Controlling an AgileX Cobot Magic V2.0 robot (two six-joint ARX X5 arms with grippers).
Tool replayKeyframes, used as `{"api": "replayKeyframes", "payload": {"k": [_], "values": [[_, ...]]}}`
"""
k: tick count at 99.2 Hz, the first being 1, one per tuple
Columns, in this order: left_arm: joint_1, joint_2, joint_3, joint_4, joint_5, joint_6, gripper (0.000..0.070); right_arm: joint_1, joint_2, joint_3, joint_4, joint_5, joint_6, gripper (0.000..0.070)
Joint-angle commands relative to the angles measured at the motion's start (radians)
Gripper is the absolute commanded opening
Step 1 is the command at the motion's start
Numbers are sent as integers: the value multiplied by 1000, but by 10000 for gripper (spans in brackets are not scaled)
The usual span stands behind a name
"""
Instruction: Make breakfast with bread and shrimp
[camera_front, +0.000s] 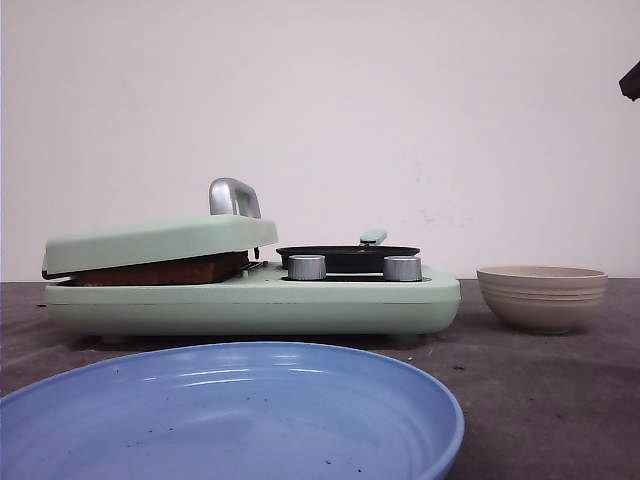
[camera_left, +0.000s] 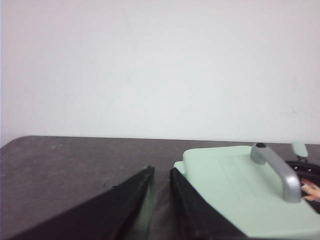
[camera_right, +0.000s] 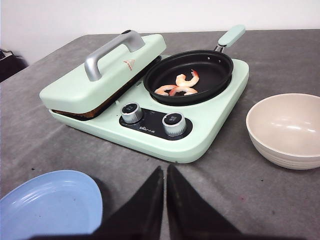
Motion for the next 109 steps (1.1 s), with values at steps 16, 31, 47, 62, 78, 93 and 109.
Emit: {"api": "replayKeyframes", "payload": {"k": [16, 31, 47, 62, 78, 93, 109], "values": [[121, -4, -209, 174, 197, 17, 0, 4, 1, 5, 10, 0, 10, 0], [151, -4, -281, 171, 198, 14, 0, 4, 1, 5, 10, 0, 10, 0], [153, -4, -325, 133, 201, 7, 0, 4, 1, 5, 11, 0, 10, 0], [155, -4, -325, 37, 201, 6, 0, 4, 1, 5, 11, 0, 10, 0], [154, -4, -325, 39, 201, 6, 0, 4, 1, 5, 12, 0, 10, 0], [150, -2, -324, 43, 209, 7, 0, 4, 1, 5, 14, 0, 10, 0], [150, -3, -324, 43, 209, 7, 0, 4, 1, 5, 14, 0, 10, 0]]}}
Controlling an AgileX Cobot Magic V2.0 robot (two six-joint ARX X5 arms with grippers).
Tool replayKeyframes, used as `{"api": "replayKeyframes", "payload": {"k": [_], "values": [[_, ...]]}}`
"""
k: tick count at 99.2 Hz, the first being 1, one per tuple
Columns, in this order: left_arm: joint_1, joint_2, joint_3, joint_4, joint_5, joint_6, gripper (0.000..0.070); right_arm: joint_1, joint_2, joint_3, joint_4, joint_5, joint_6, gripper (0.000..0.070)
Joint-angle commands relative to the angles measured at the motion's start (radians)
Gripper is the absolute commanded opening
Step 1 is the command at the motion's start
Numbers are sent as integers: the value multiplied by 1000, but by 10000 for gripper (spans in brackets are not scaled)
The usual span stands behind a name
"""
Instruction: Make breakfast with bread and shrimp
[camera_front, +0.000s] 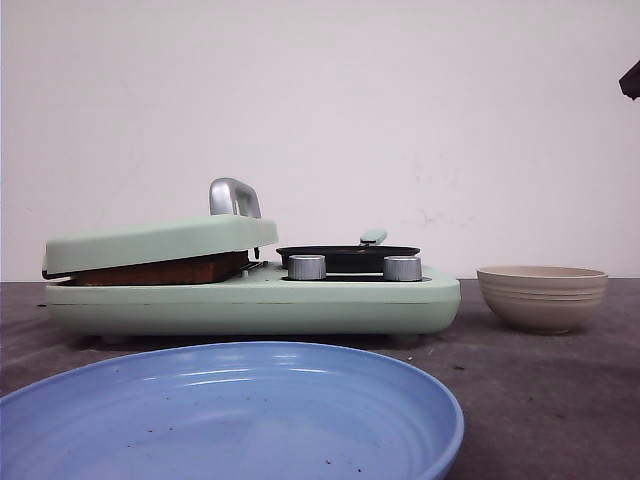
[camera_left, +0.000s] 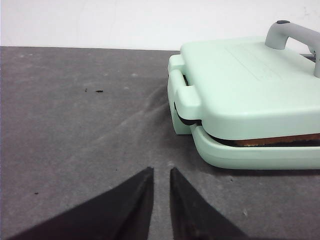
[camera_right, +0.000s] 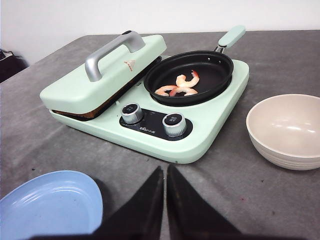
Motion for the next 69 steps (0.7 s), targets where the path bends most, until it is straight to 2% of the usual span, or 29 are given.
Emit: {"api": "replayKeyframes", "payload": {"k": [1, 47, 54, 59, 69], "values": [[-1, 0, -18, -2, 6, -2, 0, 4, 1, 5, 14, 0, 10, 0], [0, 0, -18, -2, 6, -2, 0, 4, -19, 5, 5, 2, 8, 0], [0, 0, -18, -2, 6, -2, 0, 4, -45, 1, -6, 6, -34, 0], [0, 0, -18, -2, 6, -2, 0, 4, -74, -10, 13, 50, -63, 0], [0, 0, -18, -2, 6, -2, 0, 1, -123, -84, 157, 231, -156, 0]]}}
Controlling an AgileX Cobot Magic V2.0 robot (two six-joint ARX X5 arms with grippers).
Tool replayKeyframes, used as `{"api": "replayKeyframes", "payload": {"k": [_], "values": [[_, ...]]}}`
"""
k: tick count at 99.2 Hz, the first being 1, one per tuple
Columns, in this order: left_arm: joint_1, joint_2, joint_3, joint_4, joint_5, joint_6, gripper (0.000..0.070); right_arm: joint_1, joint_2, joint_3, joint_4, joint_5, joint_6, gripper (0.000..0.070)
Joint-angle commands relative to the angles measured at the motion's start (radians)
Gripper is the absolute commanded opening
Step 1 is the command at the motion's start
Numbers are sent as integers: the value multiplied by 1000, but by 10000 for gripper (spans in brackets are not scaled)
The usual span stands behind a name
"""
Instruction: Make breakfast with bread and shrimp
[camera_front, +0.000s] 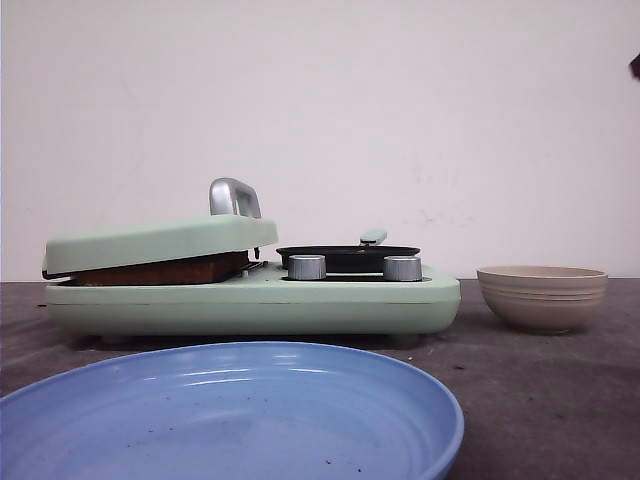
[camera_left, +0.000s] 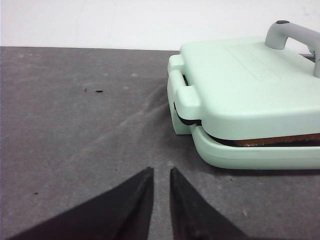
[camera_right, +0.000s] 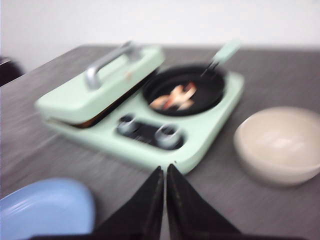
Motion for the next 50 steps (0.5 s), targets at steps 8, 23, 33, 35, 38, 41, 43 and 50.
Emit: {"api": "replayKeyframes", "payload": {"k": [8, 23, 33, 35, 38, 41, 43, 50], "values": [[0, 0, -18, -2, 5, -2, 0, -16, -51, -132, 233, 185, -158, 0], [0, 0, -18, -2, 5, -2, 0, -58, -143, -235, 237, 207, -227, 0], [0, 0, -18, -2, 5, -2, 0, -89, -211, -284, 172, 206, -229, 0], [0, 0, -18, -2, 5, -2, 0, -94, -224, -291, 157, 206, -229, 0], [0, 0, -18, -2, 5, -2, 0, -102, -242, -303, 137, 206, -229, 0], [0, 0, -18, -2, 5, -2, 0, -108, -248, -313, 130, 206, -229, 0], [0, 0, -18, -2, 5, -2, 0, -112, -244, -320, 129, 206, -229, 0], [0, 0, -18, -2, 5, -2, 0, -127, -245, -325, 84, 207, -229, 0]]}}
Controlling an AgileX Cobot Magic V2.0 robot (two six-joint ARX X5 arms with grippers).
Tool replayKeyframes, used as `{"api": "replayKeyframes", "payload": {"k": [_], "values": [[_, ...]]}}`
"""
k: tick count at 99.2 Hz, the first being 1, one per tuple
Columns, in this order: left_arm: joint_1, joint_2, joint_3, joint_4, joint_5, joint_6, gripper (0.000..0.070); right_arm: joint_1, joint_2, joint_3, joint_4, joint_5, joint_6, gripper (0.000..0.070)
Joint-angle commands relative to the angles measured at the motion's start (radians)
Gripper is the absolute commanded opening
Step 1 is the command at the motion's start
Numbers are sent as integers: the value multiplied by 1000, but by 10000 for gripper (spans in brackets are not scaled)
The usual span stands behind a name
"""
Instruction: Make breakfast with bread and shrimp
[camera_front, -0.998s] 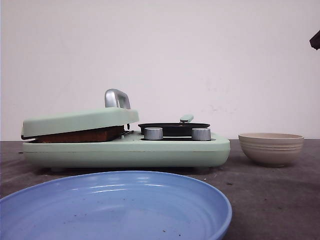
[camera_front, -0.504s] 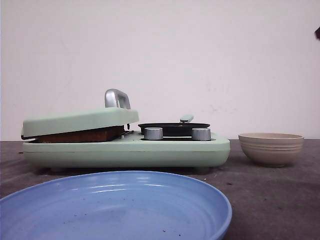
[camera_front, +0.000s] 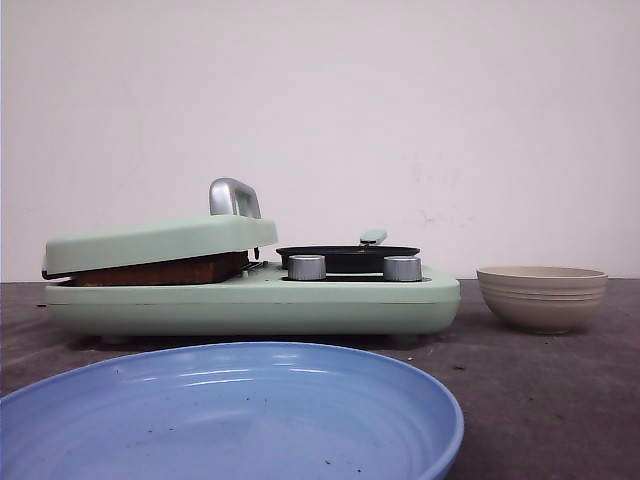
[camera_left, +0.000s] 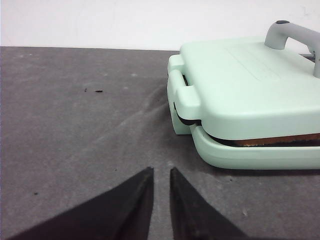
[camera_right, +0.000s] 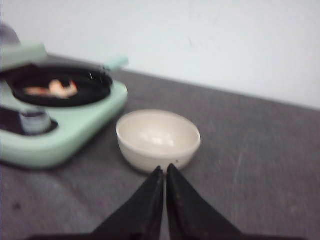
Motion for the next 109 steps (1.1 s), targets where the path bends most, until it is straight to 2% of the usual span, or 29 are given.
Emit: {"api": "replayKeyframes", "payload": {"k": [1, 21, 38, 43, 52, 60, 109], "values": [[0, 0, -18, -2, 4, -2, 0, -10, 1, -3, -33, 5, -11, 0], [0, 0, -18, -2, 4, -2, 0, -50, 1, -3, -70, 46, -16, 0], [0, 0, -18, -2, 4, -2, 0, -74, 1, -3, -71, 43, -15, 0], [0, 0, -18, -2, 4, -2, 0, -74, 1, -3, -67, 31, -14, 0], [0, 0, -18, -2, 4, -2, 0, -69, 1, -3, -39, -61, -12, 0], [0, 0, -18, -2, 4, -2, 0, -69, 1, -3, -24, -100, -12, 0], [0, 0, -18, -2, 4, -2, 0, -69, 1, -3, 16, -102, -12, 0]]}}
